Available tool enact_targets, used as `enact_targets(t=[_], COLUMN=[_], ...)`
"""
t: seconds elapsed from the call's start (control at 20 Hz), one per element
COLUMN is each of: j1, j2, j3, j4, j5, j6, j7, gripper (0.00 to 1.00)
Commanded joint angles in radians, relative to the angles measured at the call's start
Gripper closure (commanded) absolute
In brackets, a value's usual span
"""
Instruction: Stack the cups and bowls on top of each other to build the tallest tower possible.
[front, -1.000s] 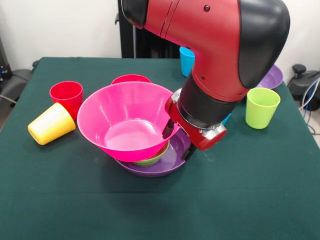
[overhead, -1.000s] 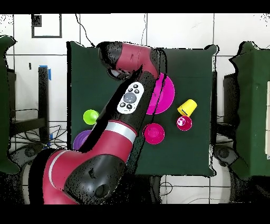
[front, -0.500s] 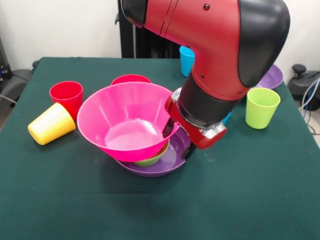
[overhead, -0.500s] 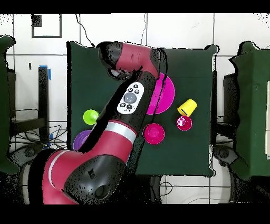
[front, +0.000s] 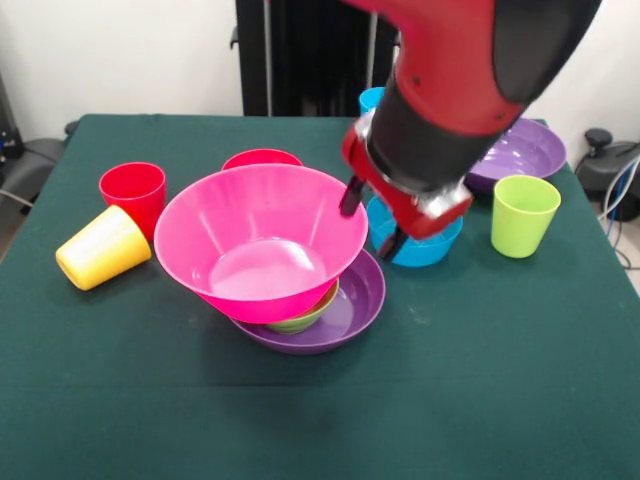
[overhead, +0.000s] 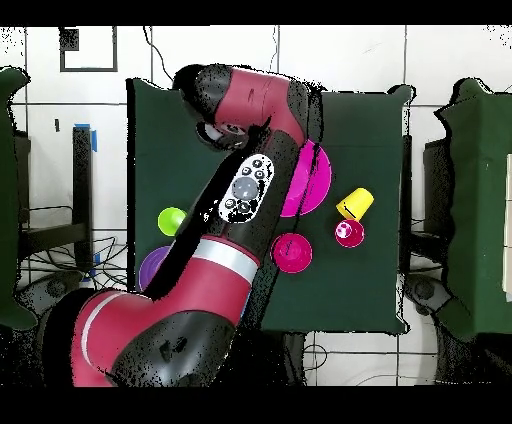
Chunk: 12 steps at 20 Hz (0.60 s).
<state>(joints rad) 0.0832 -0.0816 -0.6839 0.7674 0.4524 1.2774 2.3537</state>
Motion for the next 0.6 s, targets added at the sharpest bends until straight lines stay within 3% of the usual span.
enact_targets(t=[0.05,0.4,0.6], j1=[0.006,0.006,-0.012], j2=[-0.034,-0.051,-0.07], j3=[0.043,0.016,0.046], j4=[0.039,0.029,0.015], j5=[-0.053,-0.073,-0.018], j6=[0.129,0.178,0.132], j7=[0.12,0.096,0.123], gripper=[0.0,0.0,0.0])
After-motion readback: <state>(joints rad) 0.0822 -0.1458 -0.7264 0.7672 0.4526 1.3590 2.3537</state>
